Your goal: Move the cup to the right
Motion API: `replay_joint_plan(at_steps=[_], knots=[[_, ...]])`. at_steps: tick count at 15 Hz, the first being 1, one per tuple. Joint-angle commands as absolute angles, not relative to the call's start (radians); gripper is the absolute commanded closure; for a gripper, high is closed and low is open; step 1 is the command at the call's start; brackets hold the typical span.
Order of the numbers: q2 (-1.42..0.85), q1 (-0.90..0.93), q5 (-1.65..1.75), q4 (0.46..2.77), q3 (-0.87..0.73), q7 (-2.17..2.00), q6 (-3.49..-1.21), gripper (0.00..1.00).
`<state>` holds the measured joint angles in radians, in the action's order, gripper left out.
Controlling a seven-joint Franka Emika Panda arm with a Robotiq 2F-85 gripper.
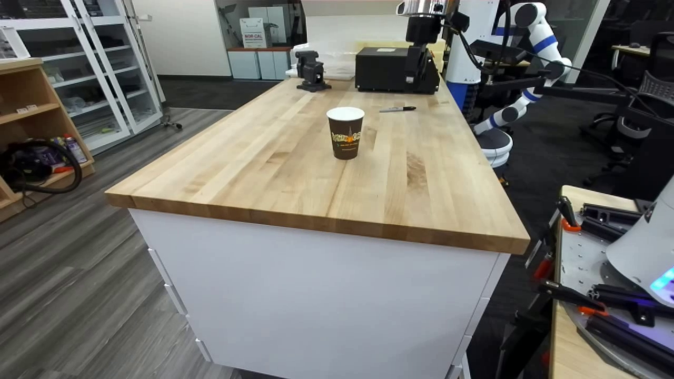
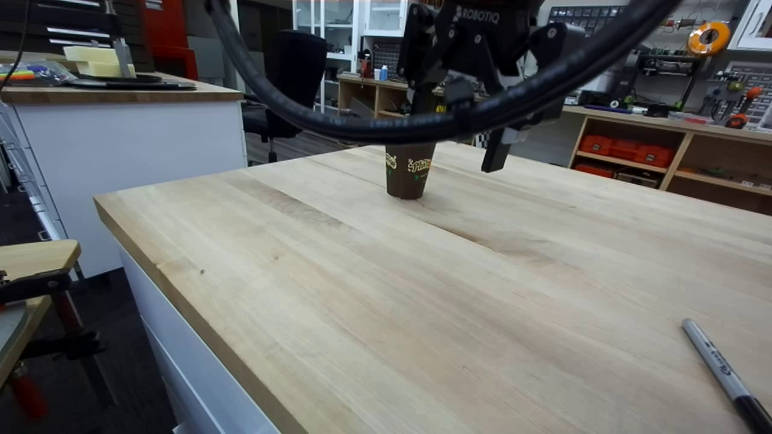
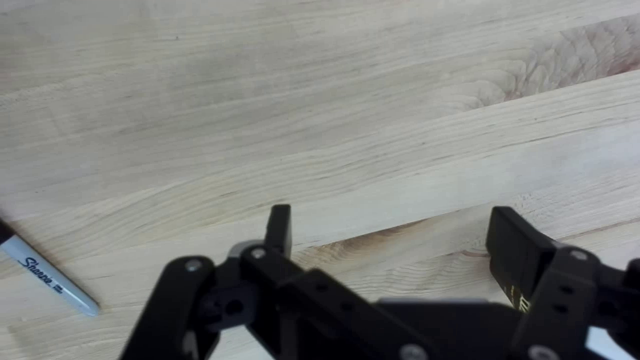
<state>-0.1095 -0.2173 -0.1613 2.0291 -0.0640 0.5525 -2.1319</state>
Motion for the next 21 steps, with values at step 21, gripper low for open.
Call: replay_joint_plan(at_steps=[21], knots=[[-0.277, -0.070, -0.152, 1.679, -0.021, 0.054, -1.929, 0.00]])
